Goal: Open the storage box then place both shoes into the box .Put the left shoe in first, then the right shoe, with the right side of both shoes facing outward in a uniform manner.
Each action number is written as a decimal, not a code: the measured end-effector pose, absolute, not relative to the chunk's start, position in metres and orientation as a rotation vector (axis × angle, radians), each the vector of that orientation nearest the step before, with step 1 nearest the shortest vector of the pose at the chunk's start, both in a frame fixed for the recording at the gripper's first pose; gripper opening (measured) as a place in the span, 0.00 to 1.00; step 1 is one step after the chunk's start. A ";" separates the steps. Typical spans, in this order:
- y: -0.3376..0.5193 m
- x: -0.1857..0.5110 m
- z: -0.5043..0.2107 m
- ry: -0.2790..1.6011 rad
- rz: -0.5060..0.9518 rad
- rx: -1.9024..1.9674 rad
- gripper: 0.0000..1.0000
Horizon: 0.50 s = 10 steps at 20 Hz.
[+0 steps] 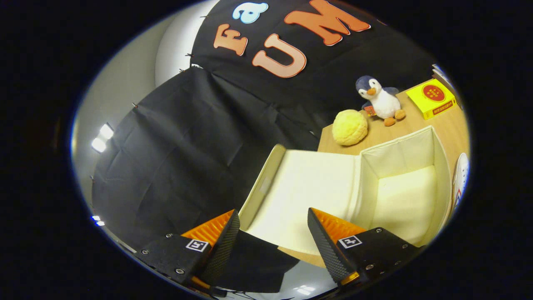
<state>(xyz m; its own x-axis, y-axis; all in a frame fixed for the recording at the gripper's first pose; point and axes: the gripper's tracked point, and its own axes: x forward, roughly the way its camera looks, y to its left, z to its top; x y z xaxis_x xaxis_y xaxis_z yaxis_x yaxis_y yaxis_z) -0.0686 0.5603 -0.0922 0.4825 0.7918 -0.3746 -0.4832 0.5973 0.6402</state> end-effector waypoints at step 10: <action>0.426 -0.016 -0.103 0.553 0.481 0.398 0.98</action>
